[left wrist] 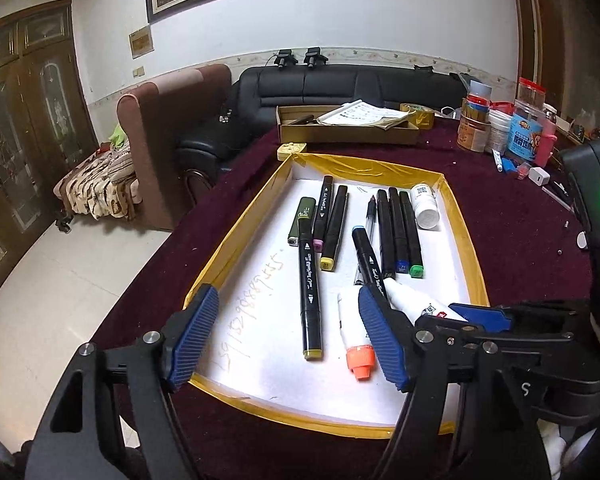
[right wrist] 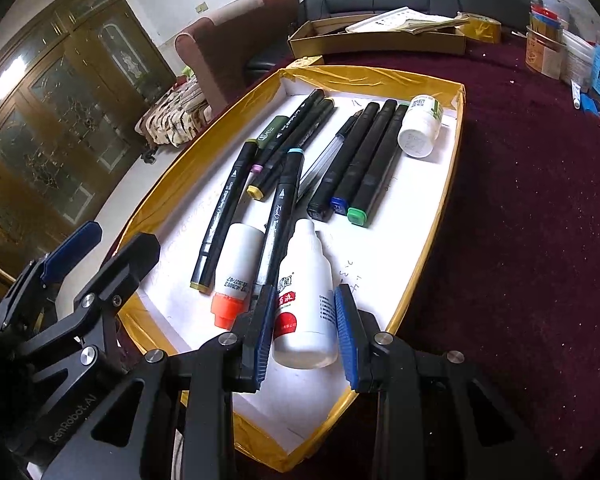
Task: Organize rigid objects
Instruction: 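Open the left tool to drop its bottle while the right tool lowers and releases its bottle, then return both tools to the pile and grasp the white pill jar with the right tool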
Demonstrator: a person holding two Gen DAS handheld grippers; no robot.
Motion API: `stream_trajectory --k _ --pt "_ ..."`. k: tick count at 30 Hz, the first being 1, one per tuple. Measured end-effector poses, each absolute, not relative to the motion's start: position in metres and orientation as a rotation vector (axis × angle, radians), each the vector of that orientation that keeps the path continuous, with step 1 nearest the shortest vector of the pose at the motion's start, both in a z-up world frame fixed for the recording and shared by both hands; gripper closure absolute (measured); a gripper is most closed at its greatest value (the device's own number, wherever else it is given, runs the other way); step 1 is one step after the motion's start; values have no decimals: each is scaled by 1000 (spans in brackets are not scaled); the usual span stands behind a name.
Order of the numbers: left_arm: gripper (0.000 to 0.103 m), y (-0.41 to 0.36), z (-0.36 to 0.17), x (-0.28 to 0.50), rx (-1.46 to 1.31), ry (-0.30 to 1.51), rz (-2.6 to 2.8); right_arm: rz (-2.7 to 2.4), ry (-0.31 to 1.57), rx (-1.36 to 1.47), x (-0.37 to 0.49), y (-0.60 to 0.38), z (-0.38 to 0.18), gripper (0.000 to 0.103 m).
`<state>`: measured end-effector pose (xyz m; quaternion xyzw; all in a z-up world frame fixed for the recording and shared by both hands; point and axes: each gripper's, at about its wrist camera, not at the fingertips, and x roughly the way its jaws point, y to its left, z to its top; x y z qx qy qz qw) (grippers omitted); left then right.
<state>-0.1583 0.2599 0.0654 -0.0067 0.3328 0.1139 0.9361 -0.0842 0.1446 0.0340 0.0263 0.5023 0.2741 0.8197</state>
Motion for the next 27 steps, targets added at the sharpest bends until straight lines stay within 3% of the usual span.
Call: stream_trajectory --k 17,27 --pt "27 245 66 -157 41 689 244 638 982 145 -96 109 46 72" --pt "27 225 77 -156 95 667 237 527 865 276 -102 12 56 69"
